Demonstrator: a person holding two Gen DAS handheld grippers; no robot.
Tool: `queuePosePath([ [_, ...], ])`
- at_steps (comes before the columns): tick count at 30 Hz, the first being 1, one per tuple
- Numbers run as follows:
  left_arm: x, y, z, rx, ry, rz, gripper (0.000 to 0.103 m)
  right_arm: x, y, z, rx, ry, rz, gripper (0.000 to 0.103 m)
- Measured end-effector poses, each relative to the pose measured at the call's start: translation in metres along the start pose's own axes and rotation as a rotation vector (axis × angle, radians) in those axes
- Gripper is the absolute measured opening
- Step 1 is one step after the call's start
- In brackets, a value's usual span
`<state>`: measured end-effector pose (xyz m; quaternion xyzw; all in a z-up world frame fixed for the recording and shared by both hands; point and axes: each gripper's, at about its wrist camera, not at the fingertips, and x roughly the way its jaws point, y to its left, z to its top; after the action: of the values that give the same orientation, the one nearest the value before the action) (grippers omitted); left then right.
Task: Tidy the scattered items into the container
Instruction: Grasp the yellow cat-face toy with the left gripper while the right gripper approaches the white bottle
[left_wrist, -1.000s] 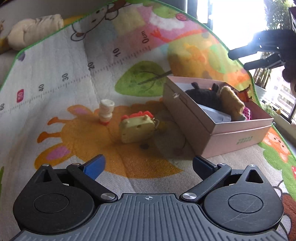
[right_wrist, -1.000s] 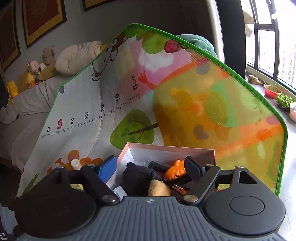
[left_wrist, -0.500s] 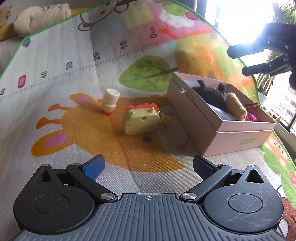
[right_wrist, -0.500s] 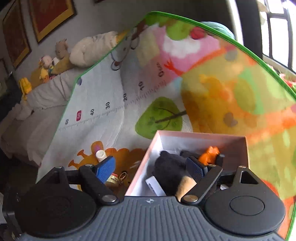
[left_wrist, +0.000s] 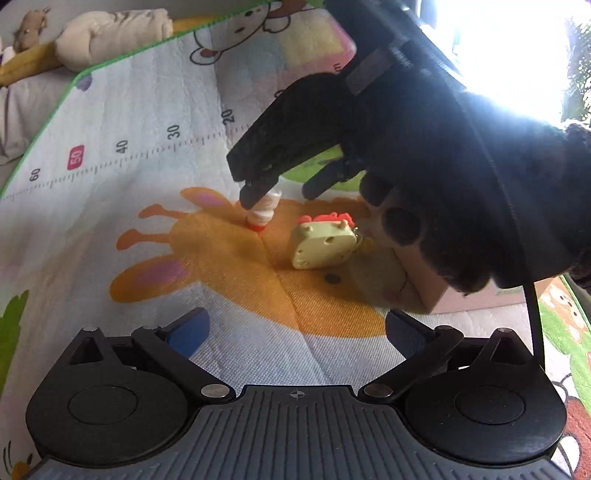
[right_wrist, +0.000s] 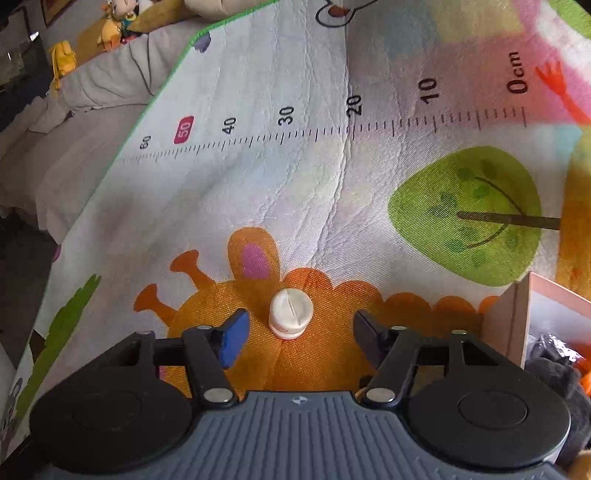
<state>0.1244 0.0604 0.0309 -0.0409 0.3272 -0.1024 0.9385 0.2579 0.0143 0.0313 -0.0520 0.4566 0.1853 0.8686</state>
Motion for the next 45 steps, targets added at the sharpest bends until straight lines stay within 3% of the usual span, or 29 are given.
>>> queuePosePath([
  [1, 0.001, 0.001, 0.000, -0.003, 0.002, 0.001, 0.103, 0.004, 0.001, 0.000, -0.005, 0.012, 0.001, 0.030],
  [2, 0.001, 0.001, 0.000, -0.005, 0.003, -0.001, 0.103, 0.003, 0.001, -0.002, -0.002, 0.012, 0.002, 0.025],
  [8, 0.004, 0.000, -0.003, 0.005, 0.012, -0.004, 0.103, -0.087, -0.013, -0.031, -0.021, -0.146, 0.084, 0.025],
  [14, 0.004, -0.009, -0.003, 0.030, 0.029, 0.007, 0.103, -0.174, -0.044, -0.118, -0.025, -0.195, 0.090, 0.025],
  [17, 0.004, -0.016, -0.002, 0.048, 0.032, 0.014, 0.103, -0.193, -0.064, -0.175, 0.012, -0.163, 0.041, 0.025],
  [21, 0.005, -0.024, -0.001, 0.057, -0.013, 0.013, 0.103, -0.199, -0.075, -0.242, 0.014, -0.145, -0.114, 0.025],
  [26, 0.015, -0.033, 0.010, 0.070, -0.102, 0.069, 0.103, -0.197, -0.089, -0.290, 0.092, -0.167, -0.148, 0.025],
  [28, 0.027, -0.037, 0.019, 0.073, -0.114, 0.098, 0.103, -0.196, -0.092, -0.301, 0.132, -0.196, -0.148, 0.032],
  [30, 0.039, -0.040, 0.027, 0.078, -0.107, 0.106, 0.103, -0.197, -0.091, -0.309, 0.149, -0.238, -0.168, 0.057],
  [31, 0.045, -0.041, 0.030, 0.079, -0.100, 0.107, 0.103, -0.198, -0.089, -0.313, 0.153, -0.260, -0.177, 0.060],
  [36, 0.067, -0.053, 0.038, 0.119, -0.087, 0.142, 0.102, -0.193, -0.089, -0.322, 0.171, -0.299, -0.200, 0.066],
  [37, 0.070, -0.055, 0.038, 0.128, -0.089, 0.151, 0.098, -0.193, -0.090, -0.324, 0.179, -0.304, -0.195, 0.066],
  [38, 0.071, -0.056, 0.038, 0.137, -0.087, 0.155, 0.080, -0.195, -0.092, -0.325, 0.188, -0.317, -0.186, 0.068],
  [40, 0.075, -0.058, 0.040, 0.155, -0.071, 0.153, 0.064, -0.196, -0.097, -0.326, 0.210, -0.327, -0.167, 0.072],
  [45, 0.065, -0.060, 0.036, 0.190, -0.067, 0.154, 0.061, -0.195, -0.101, -0.328, 0.238, -0.327, -0.136, 0.073],
])
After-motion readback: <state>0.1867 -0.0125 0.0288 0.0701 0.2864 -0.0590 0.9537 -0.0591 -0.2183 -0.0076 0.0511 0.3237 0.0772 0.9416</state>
